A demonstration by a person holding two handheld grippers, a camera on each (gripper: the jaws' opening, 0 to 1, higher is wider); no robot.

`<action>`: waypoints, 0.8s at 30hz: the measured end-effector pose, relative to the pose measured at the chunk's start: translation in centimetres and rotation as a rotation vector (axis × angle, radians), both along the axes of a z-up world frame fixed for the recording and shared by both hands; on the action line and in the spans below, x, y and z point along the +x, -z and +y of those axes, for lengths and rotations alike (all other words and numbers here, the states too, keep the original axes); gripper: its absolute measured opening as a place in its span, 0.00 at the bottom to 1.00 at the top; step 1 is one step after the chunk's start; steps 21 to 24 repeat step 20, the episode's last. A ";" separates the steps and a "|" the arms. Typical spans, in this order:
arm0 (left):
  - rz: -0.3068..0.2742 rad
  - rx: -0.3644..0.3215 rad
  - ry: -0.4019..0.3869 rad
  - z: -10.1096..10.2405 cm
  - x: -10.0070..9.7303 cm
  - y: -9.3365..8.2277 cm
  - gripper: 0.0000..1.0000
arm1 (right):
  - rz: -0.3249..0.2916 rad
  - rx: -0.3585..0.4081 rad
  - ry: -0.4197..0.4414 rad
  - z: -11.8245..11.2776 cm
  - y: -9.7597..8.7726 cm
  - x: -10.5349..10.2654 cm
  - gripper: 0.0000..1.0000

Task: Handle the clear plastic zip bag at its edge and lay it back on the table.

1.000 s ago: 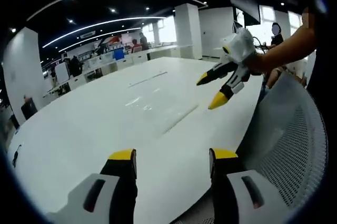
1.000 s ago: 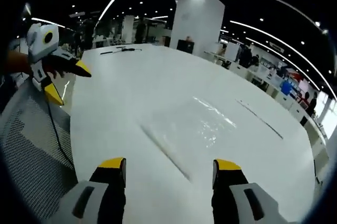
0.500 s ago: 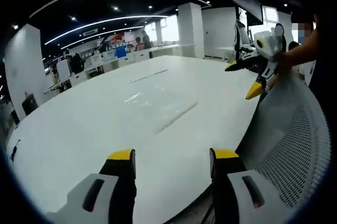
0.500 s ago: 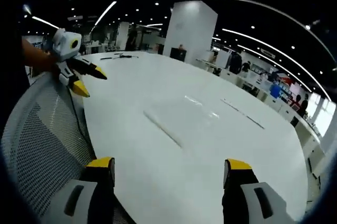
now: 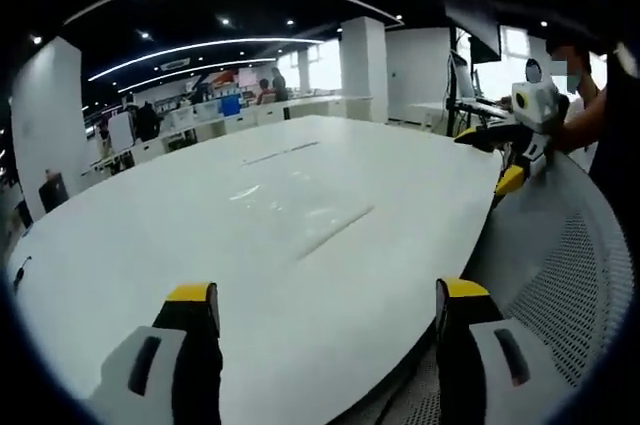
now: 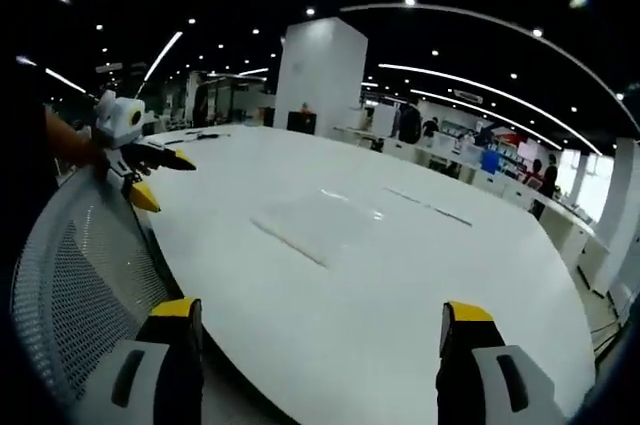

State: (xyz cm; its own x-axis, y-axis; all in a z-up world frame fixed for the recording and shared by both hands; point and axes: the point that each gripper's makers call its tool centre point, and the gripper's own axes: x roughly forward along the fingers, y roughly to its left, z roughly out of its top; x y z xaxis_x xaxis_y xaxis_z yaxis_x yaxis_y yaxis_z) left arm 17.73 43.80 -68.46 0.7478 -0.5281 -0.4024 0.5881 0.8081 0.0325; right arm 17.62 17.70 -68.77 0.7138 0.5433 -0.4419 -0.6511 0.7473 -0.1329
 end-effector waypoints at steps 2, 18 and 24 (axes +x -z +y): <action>-0.007 -0.021 -0.017 0.1 0.2 -0.2 0.97 | -0.008 0.001 0.007 0.0 0.0 0.2 1.00; 0.010 0.010 0.023 -0.6 -0.2 0.2 0.99 | 0.009 0.009 0.039 -0.3 0.3 0.3 1.00; 0.008 0.010 0.024 -0.6 -0.2 0.2 0.99 | 0.006 0.008 0.042 -0.3 0.2 0.3 1.00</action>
